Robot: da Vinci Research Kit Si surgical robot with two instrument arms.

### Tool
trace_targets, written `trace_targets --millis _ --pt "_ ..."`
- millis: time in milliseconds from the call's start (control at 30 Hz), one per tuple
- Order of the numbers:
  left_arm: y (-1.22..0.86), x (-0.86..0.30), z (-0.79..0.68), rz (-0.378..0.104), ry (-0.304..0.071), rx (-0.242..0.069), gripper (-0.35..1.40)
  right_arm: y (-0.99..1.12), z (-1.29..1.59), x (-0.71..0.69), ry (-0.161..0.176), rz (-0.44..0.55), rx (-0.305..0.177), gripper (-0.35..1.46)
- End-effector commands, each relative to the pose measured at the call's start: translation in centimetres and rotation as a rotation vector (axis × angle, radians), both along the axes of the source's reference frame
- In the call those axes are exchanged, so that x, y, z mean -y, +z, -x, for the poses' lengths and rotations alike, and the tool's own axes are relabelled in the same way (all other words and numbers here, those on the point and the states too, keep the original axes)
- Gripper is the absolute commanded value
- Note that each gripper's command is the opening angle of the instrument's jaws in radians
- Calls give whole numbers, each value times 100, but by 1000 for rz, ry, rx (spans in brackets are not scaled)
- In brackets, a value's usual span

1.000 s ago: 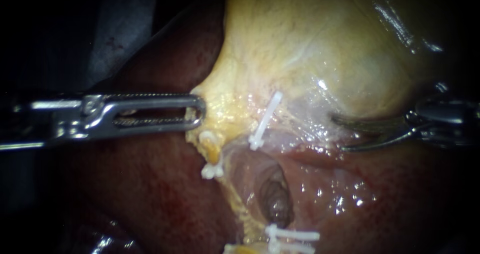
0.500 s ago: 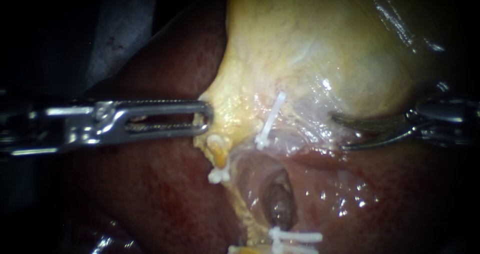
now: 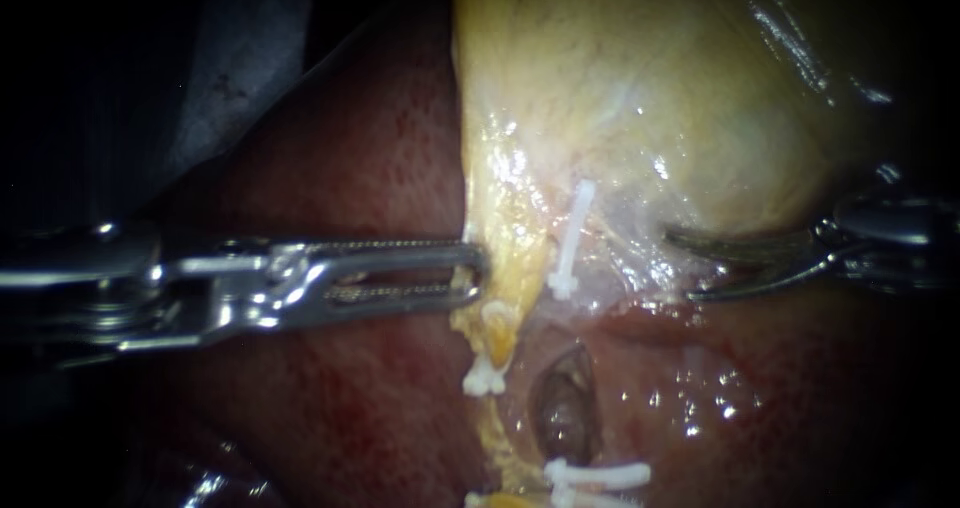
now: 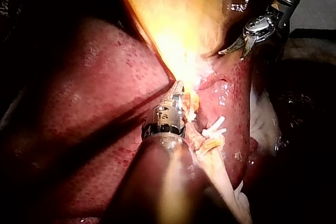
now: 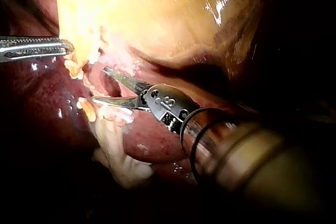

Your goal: Go back from the cut right tube

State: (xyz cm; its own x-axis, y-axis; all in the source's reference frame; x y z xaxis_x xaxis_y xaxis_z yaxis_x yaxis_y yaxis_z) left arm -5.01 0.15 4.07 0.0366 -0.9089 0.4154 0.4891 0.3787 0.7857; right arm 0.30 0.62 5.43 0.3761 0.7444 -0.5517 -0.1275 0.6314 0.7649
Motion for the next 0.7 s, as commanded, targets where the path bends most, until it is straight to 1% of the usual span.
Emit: trace_targets --millis 33,700 --pt "1 1 2 -2 4 -2 -35 0 0 0 0 0 0 59" --pt "2 0 5 -2 4 -3 -35 0 1 0 0 0 0 59"
